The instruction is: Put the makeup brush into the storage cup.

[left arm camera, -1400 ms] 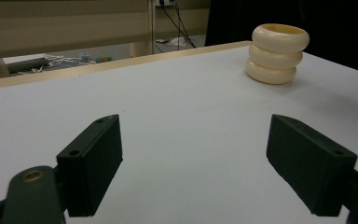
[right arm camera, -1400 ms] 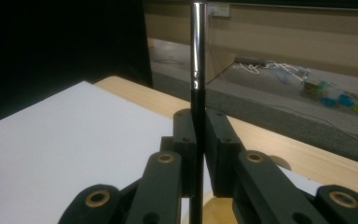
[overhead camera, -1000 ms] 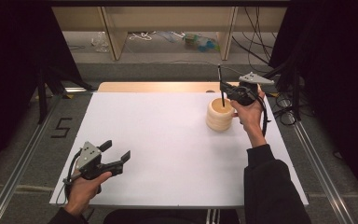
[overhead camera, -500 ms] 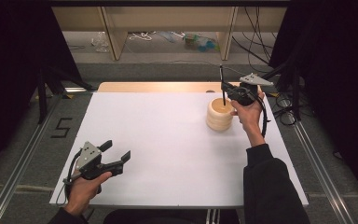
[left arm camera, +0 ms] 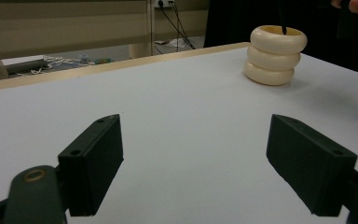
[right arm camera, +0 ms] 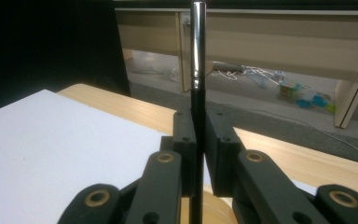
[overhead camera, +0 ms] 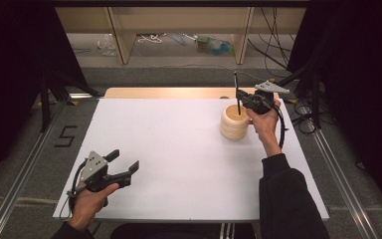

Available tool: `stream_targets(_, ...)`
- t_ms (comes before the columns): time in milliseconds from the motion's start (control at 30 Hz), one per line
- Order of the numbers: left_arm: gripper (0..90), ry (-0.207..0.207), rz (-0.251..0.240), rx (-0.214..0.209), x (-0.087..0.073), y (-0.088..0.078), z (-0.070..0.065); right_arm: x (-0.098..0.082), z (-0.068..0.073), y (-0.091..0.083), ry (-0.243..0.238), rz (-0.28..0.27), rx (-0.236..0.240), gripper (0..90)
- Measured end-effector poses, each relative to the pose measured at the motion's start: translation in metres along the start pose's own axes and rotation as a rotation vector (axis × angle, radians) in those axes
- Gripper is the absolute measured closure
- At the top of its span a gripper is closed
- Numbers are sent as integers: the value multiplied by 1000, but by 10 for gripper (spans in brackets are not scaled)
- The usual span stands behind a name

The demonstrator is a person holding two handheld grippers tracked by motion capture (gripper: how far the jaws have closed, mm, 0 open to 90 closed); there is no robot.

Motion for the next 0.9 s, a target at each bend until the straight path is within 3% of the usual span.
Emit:
stream_targets(333, 186, 1, 1, 1, 0, 0, 0, -4, 0, 2, 1, 3, 0, 841)
stream_targets(533, 188, 1, 0, -1, 0, 0, 0, -14, -1, 4, 10, 45, -1, 840)
stream_targets(667, 188, 0, 1, -1, 0, 0, 0, -14, -2, 6, 7, 29, 0, 840)
stream_targets(767, 188, 1, 1, -1, 0, 0, 0, -18, -2, 5, 1, 62, -9, 840)
stream_targets(900, 190, 1, 0, -1, 0, 0, 0, -21, -2, 7, 2, 54, -7, 840)
Point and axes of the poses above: each handheld gripper's, and its own axes: y roughly forward along the jaws, x roughly out of its top, z roughly to its left, the point moved 9 cm from there along y, roughly forward along the jaws, and after that the axes turned 2 degrees about -y, right-handed, at the moved point
